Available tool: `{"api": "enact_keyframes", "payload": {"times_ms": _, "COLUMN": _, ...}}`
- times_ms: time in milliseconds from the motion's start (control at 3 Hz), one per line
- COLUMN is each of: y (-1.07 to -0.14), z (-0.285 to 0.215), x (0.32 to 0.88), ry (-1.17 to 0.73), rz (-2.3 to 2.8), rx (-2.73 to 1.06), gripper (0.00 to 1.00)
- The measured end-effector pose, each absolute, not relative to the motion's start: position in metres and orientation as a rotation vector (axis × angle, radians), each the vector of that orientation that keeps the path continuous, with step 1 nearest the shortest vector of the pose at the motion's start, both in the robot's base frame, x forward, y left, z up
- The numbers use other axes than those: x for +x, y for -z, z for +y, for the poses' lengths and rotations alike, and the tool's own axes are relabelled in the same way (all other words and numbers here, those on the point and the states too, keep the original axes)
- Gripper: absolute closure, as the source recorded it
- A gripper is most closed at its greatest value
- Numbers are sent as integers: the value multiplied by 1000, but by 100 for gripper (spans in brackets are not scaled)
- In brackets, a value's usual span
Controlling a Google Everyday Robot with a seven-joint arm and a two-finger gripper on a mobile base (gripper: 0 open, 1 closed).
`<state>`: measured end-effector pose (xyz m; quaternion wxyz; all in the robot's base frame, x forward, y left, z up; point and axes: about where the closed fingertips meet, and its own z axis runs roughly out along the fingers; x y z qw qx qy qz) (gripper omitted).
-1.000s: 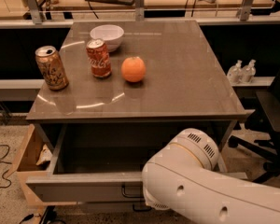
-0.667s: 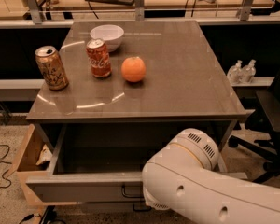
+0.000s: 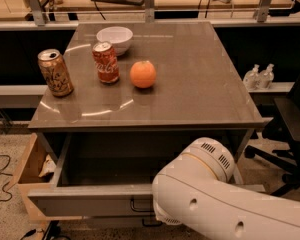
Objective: Open top drawer
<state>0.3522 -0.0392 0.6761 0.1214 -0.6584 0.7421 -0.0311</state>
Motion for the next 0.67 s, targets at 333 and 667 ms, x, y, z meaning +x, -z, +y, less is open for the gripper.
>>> {"api": "enact_keyframes", "payload": {"times_ms": 333, "y": -676, "z": -39, "x": 352, "ry": 91, "rz": 2167, "rx": -1923, "gripper": 63}}
{"api": "enact_keyframes", "payload": {"times_ms": 667, "y": -698, "z": -45, "x": 345, "ry": 156, "rz": 2195, "rx": -1933, "gripper": 57}}
